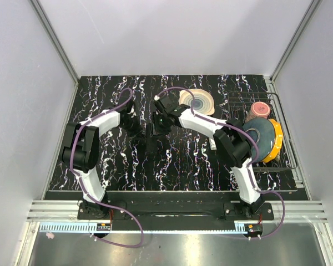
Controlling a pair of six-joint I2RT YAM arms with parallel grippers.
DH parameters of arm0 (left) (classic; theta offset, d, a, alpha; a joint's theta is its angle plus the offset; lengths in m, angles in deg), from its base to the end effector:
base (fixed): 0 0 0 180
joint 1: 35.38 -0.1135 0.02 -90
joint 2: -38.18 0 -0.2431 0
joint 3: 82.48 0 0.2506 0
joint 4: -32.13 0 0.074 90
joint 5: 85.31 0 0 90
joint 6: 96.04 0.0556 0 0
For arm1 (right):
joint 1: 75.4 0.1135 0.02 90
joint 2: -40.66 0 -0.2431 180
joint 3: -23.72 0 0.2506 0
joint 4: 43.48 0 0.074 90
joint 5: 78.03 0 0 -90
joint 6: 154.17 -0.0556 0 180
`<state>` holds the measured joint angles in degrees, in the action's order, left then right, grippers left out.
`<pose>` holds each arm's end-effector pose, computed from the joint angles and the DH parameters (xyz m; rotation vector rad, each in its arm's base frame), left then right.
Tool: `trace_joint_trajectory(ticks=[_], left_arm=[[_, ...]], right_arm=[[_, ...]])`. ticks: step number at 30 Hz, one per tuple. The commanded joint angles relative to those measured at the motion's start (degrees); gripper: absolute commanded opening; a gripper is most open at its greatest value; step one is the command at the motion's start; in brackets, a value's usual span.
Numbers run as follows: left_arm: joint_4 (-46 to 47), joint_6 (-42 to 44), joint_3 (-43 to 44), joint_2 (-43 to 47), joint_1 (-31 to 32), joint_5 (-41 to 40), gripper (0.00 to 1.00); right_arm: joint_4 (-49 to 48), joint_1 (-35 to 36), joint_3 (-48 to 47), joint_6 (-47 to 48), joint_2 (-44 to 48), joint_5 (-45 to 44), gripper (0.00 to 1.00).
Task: Organize the sunglasses
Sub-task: Close the case with sunglasses at the center of the board, then pick up the case with sunglasses from the center of the board.
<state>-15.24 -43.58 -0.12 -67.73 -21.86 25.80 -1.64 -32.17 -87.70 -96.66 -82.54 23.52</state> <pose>0.3429 -0.1031 0.1282 -0.5179 2.8736 -0.7021 0.3382 0.3332 0.1623 -0.3371 2.6415 0.7492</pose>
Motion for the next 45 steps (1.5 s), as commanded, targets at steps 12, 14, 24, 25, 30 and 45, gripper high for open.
trace_joint_trajectory(ticks=[12, 14, 24, 25, 30, 45], left_arm=[[-4.97, 0.62, -5.23, 18.71, 0.72, -22.67, 0.18], [-5.15, 0.71, -6.1, 20.29, 0.37, -23.12, 0.18], [-5.51, 1.77, -11.03, 30.66, -3.06, -25.24, 0.28], [-5.42, 1.85, -11.47, 30.93, -3.23, -24.8, 0.29], [-4.54, 2.38, -13.93, 32.43, -4.2, -23.04, 0.3], [-3.57, 4.31, -15.07, 31.29, -6.22, -19.35, 0.31]], right_arm=[[10.42, 4.41, -10.28, 7.27, -8.47, -6.79, 0.45], [10.42, 4.85, -10.02, 7.0, -6.28, -8.47, 0.49], [16.04, 6.26, -14.06, 6.21, -3.36, -23.06, 0.89], [16.74, 6.35, -14.67, 5.69, -5.11, -22.98, 0.91], [15.96, 7.49, -16.17, 5.33, -8.9, -20.79, 0.94], [18.5, 8.46, -19.69, 2.61, -14.53, -20.33, 0.91]])
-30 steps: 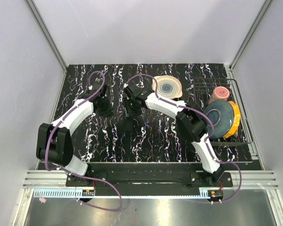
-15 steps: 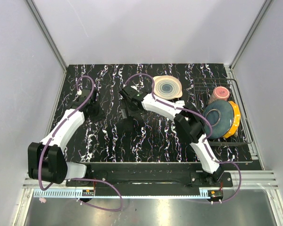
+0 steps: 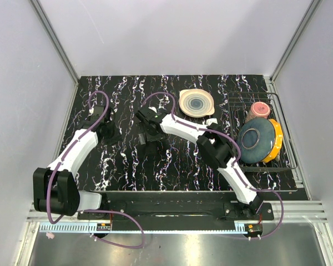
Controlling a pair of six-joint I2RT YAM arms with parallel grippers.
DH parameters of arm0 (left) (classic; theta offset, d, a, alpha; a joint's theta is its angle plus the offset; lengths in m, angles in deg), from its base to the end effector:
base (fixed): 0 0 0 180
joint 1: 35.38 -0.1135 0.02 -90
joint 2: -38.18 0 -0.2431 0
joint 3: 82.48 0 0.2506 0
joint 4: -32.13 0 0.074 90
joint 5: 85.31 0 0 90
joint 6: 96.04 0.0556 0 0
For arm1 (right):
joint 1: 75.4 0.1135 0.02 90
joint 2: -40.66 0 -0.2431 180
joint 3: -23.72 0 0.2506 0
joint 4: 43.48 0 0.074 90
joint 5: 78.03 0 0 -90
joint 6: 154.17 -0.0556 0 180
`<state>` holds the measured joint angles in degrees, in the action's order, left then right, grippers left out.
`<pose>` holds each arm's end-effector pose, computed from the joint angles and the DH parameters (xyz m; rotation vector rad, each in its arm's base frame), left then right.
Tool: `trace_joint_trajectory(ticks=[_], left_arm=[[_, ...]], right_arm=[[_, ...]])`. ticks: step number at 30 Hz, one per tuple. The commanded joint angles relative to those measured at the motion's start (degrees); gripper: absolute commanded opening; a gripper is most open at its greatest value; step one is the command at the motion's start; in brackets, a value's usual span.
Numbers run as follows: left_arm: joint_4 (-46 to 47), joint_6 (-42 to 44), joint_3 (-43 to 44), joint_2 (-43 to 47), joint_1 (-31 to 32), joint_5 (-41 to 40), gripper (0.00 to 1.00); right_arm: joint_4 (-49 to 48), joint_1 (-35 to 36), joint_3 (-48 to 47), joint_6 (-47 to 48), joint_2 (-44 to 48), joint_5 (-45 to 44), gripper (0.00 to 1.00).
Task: Organize the sunglasses
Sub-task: Pick up the case with sunglasses from the center of the board, then set down the case with sunglasses at the center of the board.
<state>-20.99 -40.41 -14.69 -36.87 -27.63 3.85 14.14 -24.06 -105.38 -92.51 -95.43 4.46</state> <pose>0.2676 -0.0356 0.2040 -0.6138 2.5722 -0.2332 0.3175 0.3853 0.1349 -0.5006 2.6613 0.2543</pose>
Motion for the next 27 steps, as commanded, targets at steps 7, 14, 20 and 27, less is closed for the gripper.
trace_joint_trajectory(ticks=[7, 14, 20, 27], left_arm=[[2.97, 1.5, -0.67, -0.63, -0.54, 4.36, 0.31], [3.49, 1.67, -0.85, -1.86, -0.54, 6.29, 0.31], [3.85, 1.5, -1.11, -2.47, -0.54, 7.61, 0.31], [4.37, 1.59, -1.2, -3.09, -0.54, 8.4, 0.31]], right_arm=[[6.94, 0.09, 4.29, -1.2, 1.96, -7.08, 0.42], [3.43, -3.24, 22.67, -1.63, 12.24, -8.84, 0.33], [-1.84, -8.78, 37.36, 0.12, 21.47, -8.58, 0.34], [-7.47, -15.29, 43.61, 9.69, 26.14, -5.59, 0.43]])
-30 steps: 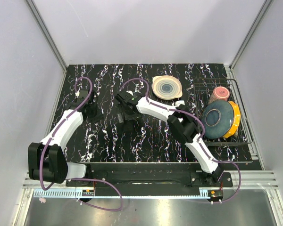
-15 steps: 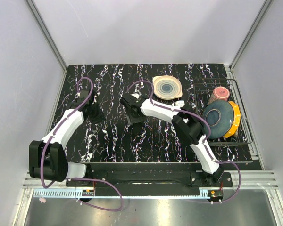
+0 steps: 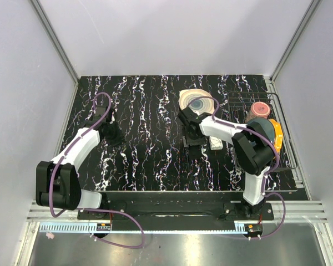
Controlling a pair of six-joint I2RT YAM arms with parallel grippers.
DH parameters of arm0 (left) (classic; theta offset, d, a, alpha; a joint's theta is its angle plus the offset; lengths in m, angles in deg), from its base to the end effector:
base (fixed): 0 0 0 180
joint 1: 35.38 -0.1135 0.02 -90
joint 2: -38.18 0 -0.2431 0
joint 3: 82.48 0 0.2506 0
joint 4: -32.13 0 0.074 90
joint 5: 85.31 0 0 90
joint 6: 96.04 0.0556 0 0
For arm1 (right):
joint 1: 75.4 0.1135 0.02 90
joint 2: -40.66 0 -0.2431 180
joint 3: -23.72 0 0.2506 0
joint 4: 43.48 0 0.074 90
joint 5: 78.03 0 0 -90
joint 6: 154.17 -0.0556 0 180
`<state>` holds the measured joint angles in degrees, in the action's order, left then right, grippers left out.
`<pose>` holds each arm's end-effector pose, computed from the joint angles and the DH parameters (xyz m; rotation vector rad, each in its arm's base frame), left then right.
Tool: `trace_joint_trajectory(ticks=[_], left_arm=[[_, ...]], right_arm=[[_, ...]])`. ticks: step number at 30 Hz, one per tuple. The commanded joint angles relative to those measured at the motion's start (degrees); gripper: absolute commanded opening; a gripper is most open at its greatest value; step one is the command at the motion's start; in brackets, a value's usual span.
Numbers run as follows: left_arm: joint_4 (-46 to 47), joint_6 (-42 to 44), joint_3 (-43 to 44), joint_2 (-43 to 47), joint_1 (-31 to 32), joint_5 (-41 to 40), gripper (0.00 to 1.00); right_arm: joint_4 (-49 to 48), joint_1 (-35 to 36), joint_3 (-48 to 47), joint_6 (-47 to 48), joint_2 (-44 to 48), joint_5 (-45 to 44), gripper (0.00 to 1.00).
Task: Organize the sunglasses
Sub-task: Set down the case with sunglasses at the center of the board, then reset both arms
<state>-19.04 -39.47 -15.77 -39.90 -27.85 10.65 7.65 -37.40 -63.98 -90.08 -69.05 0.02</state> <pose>0.2720 -0.0418 0.1872 -0.5728 2.6444 -0.3632 0.2999 0.2197 0.1256 -0.2501 2.7719 -0.0288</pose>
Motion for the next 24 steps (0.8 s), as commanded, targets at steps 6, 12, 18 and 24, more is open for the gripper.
trace_joint_trajectory(ticks=[6, 12, 18, 24], left_arm=[[2.16, 0.91, -0.04, 0.12, -0.32, 1.43, 0.32], [0.76, 1.44, 0.49, 0.91, -0.32, 0.55, 0.54], [-0.82, 2.93, 1.1, 5.65, -0.32, -0.24, 0.99], [-4.78, 4.6, 4.53, 11.98, -0.32, -0.34, 0.99]], right_arm=[[-2.74, -4.25, -0.42, 8.6, -4.19, -0.27, 0.5], [-1.15, -4.6, -1.92, 4.48, -1.14, -1.41, 0.98], [2.71, -4.6, -4.2, 2.36, 6.87, -0.98, 1.0], [5.96, -4.6, -5.0, -2.72, 18.73, -3.95, 1.0]])
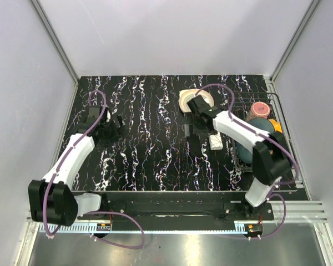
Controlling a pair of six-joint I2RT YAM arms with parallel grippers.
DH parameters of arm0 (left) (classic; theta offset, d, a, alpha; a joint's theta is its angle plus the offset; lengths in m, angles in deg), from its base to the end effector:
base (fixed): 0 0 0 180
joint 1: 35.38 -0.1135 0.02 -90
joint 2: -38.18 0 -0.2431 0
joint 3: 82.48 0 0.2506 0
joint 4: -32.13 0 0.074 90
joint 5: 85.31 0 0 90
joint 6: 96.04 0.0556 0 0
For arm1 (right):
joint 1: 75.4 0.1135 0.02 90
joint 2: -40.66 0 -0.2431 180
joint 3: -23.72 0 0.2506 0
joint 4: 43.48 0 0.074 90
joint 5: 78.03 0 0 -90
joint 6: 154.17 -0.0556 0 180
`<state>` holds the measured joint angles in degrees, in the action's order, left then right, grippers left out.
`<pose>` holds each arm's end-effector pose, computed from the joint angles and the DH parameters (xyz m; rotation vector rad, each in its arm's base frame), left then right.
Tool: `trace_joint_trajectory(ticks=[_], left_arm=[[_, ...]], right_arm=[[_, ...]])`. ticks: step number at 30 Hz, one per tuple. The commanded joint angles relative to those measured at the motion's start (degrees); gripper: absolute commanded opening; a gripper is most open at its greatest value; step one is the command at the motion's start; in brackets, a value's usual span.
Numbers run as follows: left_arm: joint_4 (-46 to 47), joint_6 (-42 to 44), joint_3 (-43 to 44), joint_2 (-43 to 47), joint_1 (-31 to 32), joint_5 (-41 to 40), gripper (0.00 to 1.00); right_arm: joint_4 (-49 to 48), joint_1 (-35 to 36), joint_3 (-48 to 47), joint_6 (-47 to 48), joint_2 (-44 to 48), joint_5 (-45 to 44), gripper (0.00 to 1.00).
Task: Organize the sunglasses
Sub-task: Reset both arms
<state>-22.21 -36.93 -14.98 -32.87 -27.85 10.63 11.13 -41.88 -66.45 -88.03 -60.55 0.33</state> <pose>0.2569 -0.0398 0.2184 -0.4922 2.5742 -0.3765 0.3115 0.1929 0.1869 -0.1665 2.6686 0.0379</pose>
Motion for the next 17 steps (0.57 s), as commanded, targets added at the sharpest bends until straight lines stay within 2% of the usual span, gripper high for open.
trace_joint_trajectory(ticks=[1, 5, 7, 17], left_arm=[[-2.22, 2.5, 4.01, 5.82, -0.32, 0.47, 0.99], [-2.66, 3.82, 5.5, 10.04, -0.32, 3.37, 0.99], [-2.58, 3.83, 6.38, 11.45, -0.32, 3.3, 0.99], [-4.34, 6.02, 11.39, 12.07, -0.32, 0.66, 0.99]], right_arm=[[3.1, -0.12, -2.09, -5.84, 12.07, -8.01, 1.0], [2.4, -0.29, 0.11, -9.63, 21.82, -15.86, 1.0], [2.58, -0.38, 0.29, -10.42, 23.86, -18.58, 1.0], [2.75, -0.65, 0.2, -11.48, 32.21, -23.25, 1.0]])
